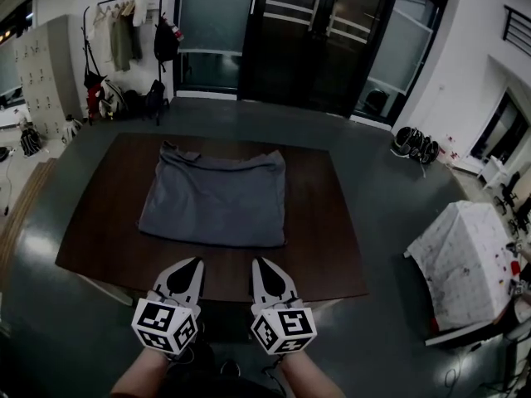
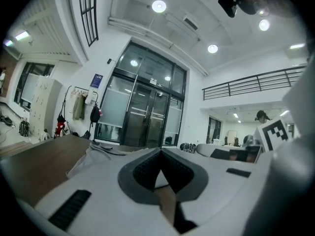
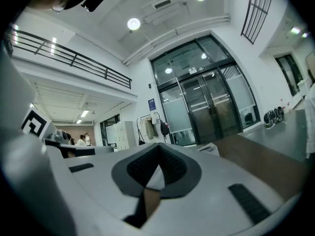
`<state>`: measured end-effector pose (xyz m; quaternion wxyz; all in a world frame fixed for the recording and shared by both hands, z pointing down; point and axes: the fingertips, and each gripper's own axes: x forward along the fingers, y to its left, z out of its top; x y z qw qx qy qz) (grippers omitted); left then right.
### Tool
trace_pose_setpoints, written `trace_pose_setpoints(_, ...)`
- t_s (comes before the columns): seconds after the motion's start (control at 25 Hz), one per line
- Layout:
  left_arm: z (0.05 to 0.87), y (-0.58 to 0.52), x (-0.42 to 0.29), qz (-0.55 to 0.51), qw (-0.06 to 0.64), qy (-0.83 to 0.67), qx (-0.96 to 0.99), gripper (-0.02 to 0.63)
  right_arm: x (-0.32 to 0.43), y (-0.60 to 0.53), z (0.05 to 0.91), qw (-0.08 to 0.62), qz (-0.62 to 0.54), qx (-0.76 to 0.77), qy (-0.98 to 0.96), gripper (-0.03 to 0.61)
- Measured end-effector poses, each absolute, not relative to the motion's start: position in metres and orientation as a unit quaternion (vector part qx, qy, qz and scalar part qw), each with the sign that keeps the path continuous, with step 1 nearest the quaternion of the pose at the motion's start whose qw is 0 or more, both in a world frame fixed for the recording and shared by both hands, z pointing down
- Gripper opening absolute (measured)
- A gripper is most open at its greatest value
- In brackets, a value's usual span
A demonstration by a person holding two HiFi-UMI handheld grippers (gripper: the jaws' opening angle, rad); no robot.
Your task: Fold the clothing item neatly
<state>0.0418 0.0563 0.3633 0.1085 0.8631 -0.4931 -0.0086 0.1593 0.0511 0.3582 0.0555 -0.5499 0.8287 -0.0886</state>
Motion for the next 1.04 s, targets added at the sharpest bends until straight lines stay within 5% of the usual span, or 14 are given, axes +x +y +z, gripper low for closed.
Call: trace_pose_setpoints(1.04, 0.381, 0.118, 0.058, 0.034, 0.101, -0.485, 0.868, 0.009, 0.150, 0.101, 0.395, 0.006, -0.102, -0.521, 0.848, -0.012)
